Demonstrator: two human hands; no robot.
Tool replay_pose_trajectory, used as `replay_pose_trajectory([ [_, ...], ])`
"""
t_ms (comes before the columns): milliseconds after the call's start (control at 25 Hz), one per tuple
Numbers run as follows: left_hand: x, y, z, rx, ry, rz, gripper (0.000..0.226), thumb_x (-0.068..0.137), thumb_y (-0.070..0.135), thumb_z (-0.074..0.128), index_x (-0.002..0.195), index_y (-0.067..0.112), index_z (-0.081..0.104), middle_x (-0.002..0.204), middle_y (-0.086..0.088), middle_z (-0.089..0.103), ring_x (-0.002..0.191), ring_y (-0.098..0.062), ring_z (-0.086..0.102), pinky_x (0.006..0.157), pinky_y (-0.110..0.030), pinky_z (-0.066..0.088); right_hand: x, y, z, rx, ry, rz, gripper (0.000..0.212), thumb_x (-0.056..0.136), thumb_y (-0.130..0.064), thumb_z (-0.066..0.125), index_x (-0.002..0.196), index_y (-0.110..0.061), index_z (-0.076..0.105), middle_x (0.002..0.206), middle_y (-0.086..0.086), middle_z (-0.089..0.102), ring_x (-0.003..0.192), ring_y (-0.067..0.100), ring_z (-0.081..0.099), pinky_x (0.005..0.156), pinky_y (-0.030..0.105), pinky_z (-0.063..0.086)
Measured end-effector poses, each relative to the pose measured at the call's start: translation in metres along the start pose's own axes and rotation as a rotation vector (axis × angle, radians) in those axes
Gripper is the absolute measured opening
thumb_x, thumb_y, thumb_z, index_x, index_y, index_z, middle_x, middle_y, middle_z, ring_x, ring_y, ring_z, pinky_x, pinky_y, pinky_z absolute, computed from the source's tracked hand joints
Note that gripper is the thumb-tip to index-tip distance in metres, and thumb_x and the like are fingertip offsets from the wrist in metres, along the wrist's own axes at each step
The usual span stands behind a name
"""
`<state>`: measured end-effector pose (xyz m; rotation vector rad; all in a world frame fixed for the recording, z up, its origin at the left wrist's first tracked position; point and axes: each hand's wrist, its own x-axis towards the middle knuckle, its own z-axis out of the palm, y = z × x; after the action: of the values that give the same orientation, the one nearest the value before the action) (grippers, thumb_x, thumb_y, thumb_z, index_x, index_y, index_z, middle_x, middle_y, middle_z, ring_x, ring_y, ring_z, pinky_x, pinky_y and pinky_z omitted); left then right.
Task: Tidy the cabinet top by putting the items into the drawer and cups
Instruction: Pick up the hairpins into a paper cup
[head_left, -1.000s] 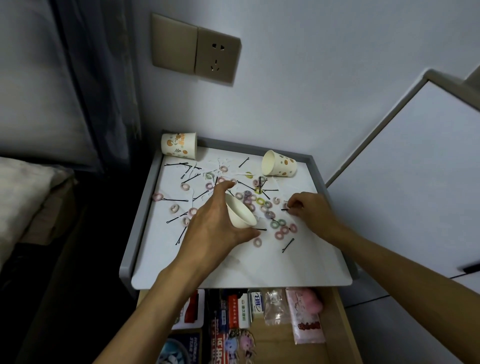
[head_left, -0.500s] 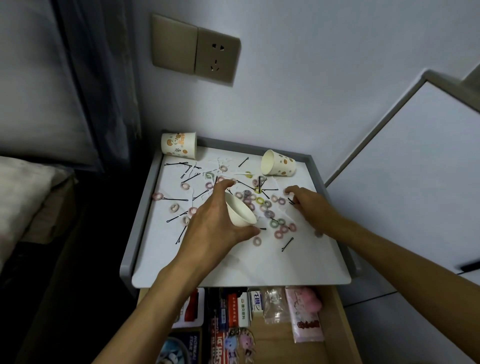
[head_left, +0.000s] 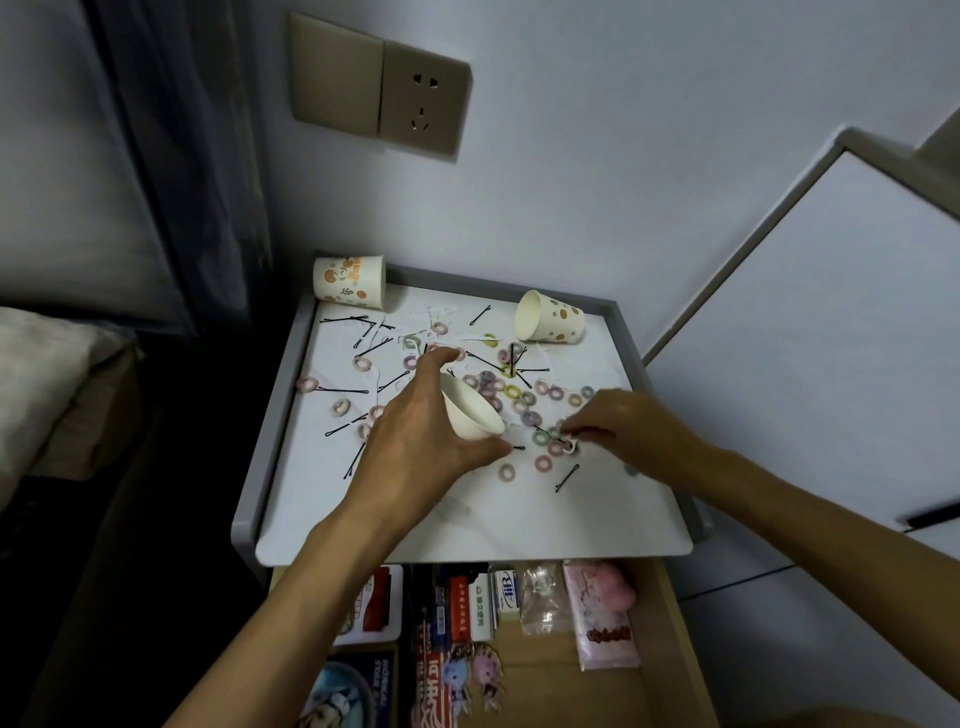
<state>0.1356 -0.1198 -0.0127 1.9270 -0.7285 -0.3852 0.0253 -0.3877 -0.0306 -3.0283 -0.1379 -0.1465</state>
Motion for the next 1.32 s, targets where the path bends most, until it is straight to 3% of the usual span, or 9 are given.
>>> replay_pose_trajectory([
  [80, -0.001, 0.001, 0.000, -0.003, 0.000, 0.003, 0.093, 0.062, 0.041, 0.088, 0.137, 0.037, 0.033, 0.109, 0.012, 0.051, 0.099, -0.012, 0.050, 0.077, -0.027, 0.038, -0.010, -0.011, 0.007, -0.023, -0.046, -0.109, 0.022, 0.071, -0.009, 0.083, 0.091, -0.016, 0.078, 0.084, 0.000, 0.075, 0.072, 0.017, 0.069, 0.069, 0.025, 0.053],
  [200, -0.003, 0.003, 0.002, 0.000, -0.004, 0.011, 0.093, 0.063, 0.039, 0.088, 0.137, 0.036, 0.033, 0.108, 0.012, 0.051, 0.098, -0.012, 0.049, 0.077, -0.026, 0.037, -0.020, -0.013, 0.025, 0.015, -0.090, -0.163, 0.016, 0.072, -0.013, 0.079, 0.088, -0.018, 0.078, 0.084, -0.003, 0.075, 0.074, 0.017, 0.068, 0.069, 0.025, 0.054],
  [280, -0.004, 0.004, 0.003, 0.003, -0.006, 0.012, 0.093, 0.063, 0.039, 0.088, 0.138, 0.036, 0.033, 0.107, 0.013, 0.049, 0.097, -0.011, 0.048, 0.076, -0.026, 0.037, -0.025, -0.008, 0.033, 0.128, -0.087, -0.041, 0.017, 0.075, -0.013, 0.077, 0.091, -0.016, 0.077, 0.087, -0.001, 0.074, 0.079, 0.016, 0.067, 0.071, 0.027, 0.055],
  [400, -0.004, 0.003, 0.002, 0.005, -0.006, 0.005, 0.093, 0.063, 0.040, 0.087, 0.138, 0.037, 0.032, 0.107, 0.012, 0.050, 0.097, -0.011, 0.048, 0.075, -0.026, 0.036, -0.027, -0.005, 0.040, 0.266, -0.078, 0.126, 0.026, 0.076, -0.010, 0.079, 0.101, -0.013, 0.072, 0.094, -0.002, 0.067, 0.084, 0.003, 0.060, 0.077, 0.013, 0.048],
  [560, -0.003, 0.002, 0.001, -0.003, -0.007, -0.001, 0.093, 0.063, 0.040, 0.088, 0.138, 0.037, 0.033, 0.108, 0.011, 0.051, 0.098, -0.012, 0.049, 0.076, -0.026, 0.037, -0.029, -0.004, 0.041, 0.323, -0.040, 0.230, 0.020, 0.074, -0.009, 0.081, 0.091, -0.012, 0.070, 0.091, -0.008, 0.057, 0.082, 0.000, 0.056, 0.075, 0.006, 0.042],
  [800, -0.004, 0.001, 0.001, 0.001, -0.005, -0.002, 0.093, 0.063, 0.039, 0.088, 0.138, 0.036, 0.033, 0.107, 0.012, 0.050, 0.098, -0.013, 0.049, 0.076, -0.027, 0.038, -0.031, -0.012, 0.043, 0.240, -0.011, 0.195, 0.008, 0.079, -0.010, 0.077, 0.085, -0.013, 0.072, 0.089, -0.003, 0.066, 0.083, 0.012, 0.060, 0.075, 0.027, 0.051],
  [1040, -0.003, 0.002, 0.000, -0.004, 0.002, 0.000, 0.093, 0.062, 0.040, 0.088, 0.138, 0.037, 0.034, 0.107, 0.010, 0.051, 0.100, -0.016, 0.052, 0.080, -0.032, 0.047, -0.023, -0.018, 0.023, 0.501, 0.183, 0.483, 0.006, 0.082, -0.017, 0.075, 0.083, -0.023, 0.072, 0.081, -0.012, 0.070, 0.077, 0.007, 0.062, 0.072, 0.014, 0.045],
  [1160, -0.003, 0.002, 0.001, 0.003, 0.002, 0.003, 0.093, 0.062, 0.040, 0.088, 0.138, 0.036, 0.034, 0.107, 0.011, 0.050, 0.098, -0.015, 0.051, 0.078, -0.030, 0.043, -0.016, -0.009, 0.014, 0.446, 0.259, 0.549, 0.004, 0.084, -0.020, 0.074, 0.088, -0.018, 0.073, 0.083, -0.010, 0.070, 0.075, 0.004, 0.063, 0.068, 0.011, 0.047],
  [1320, -0.003, 0.002, 0.001, 0.000, 0.000, 0.001, 0.093, 0.063, 0.040, 0.088, 0.138, 0.036, 0.034, 0.107, 0.011, 0.050, 0.097, -0.013, 0.049, 0.076, -0.026, 0.038, -0.023, -0.002, 0.015, 0.337, 0.249, 0.610, 0.020, 0.082, -0.014, 0.076, 0.097, -0.022, 0.067, 0.084, -0.009, 0.065, 0.076, 0.002, 0.061, 0.066, 0.011, 0.046],
])
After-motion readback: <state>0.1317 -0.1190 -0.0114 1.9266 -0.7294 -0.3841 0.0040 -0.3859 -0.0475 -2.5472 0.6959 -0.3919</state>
